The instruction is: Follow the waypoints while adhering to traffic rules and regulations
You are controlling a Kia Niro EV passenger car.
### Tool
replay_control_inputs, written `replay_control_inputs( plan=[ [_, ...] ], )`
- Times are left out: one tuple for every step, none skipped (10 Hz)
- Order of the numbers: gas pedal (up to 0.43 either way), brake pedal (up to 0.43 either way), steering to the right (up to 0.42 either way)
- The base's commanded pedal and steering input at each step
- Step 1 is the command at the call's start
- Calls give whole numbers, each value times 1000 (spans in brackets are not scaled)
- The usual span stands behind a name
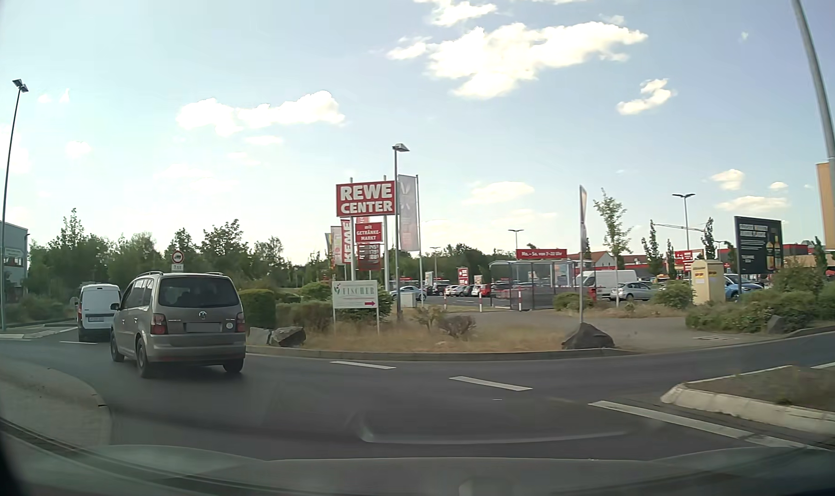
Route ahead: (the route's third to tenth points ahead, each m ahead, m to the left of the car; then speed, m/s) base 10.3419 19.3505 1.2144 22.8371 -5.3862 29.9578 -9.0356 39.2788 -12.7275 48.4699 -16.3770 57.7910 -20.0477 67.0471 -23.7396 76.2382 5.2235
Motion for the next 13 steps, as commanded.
replay_control_inputs(
  plan=[
    [0,30,-320],
    [0,30,-322],
    [0,37,-322],
    [0,30,-322],
    [0,30,-325],
    [0,30,-329],
    [0,30,-332],
    [0,30,-336],
    [0,30,-338],
    [0,30,-341],
    [0,30,-352],
    [20,30,-366],
    [28,37,-374]
  ],
)
